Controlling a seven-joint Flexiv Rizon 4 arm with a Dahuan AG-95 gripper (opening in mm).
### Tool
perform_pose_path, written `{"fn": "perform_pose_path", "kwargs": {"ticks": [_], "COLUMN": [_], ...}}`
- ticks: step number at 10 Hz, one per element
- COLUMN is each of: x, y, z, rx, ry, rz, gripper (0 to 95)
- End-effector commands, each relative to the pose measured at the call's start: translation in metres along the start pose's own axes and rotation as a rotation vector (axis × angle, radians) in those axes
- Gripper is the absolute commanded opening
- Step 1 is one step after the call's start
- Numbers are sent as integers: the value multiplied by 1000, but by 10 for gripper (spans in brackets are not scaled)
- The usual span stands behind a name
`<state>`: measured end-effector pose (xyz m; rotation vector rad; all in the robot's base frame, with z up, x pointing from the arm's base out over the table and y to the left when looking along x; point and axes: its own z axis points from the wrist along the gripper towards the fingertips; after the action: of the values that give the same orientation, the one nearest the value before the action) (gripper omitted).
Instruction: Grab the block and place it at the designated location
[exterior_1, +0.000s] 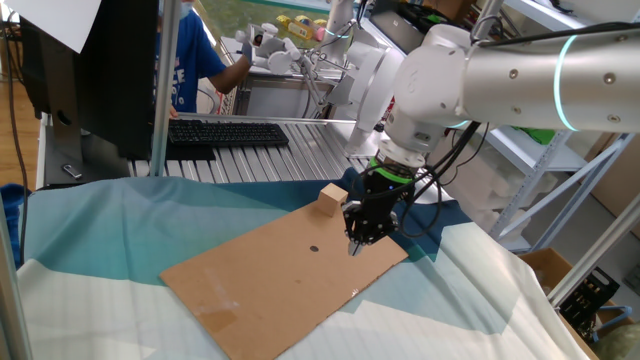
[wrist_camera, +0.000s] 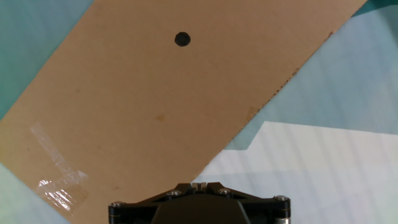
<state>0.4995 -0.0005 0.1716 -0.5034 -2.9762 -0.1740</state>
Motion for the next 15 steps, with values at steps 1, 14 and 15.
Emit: {"fn": "perform_pose_path", "kwargs": {"ticks": [1, 14, 15], "x": [0, -72, -83], "y": [0, 7, 9], "z": [0, -27, -30], "rx": [0, -5, -4], "ry": [0, -48, -53], "rz": [0, -16, -16], "gripper": [0, 0, 0]}}
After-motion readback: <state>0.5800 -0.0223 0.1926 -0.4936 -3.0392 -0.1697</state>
